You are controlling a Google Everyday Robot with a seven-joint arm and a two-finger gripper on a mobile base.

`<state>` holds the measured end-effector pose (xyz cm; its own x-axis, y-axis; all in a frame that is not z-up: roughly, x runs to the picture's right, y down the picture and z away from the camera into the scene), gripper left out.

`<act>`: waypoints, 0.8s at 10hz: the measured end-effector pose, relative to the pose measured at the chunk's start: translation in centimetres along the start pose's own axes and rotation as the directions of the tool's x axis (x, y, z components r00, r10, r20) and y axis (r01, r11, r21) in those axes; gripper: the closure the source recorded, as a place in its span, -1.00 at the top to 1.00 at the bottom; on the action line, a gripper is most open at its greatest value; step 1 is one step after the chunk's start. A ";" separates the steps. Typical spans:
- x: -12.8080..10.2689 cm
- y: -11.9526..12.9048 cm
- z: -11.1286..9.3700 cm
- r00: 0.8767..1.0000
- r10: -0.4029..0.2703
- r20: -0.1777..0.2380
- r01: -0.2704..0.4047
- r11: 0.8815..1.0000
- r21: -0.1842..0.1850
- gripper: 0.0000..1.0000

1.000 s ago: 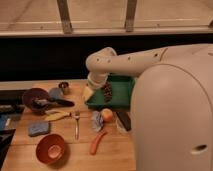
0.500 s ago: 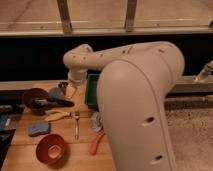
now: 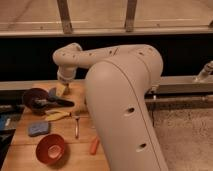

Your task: Place brush in metal cup

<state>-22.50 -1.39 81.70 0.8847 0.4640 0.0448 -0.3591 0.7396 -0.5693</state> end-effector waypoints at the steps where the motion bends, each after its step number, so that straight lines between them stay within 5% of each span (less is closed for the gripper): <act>1: 0.0 0.1 0.1 1.000 -0.001 -0.003 0.001 1.000 0.003 0.60; 4: -0.3 1.2 2.0 1.000 0.003 0.023 -0.003 1.000 0.020 0.60; 8: -0.6 2.9 6.6 0.998 0.023 0.055 -0.022 0.999 -0.024 0.60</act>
<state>-26.09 3.70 85.44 0.8585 0.5069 0.0770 -0.3706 0.7173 -0.5900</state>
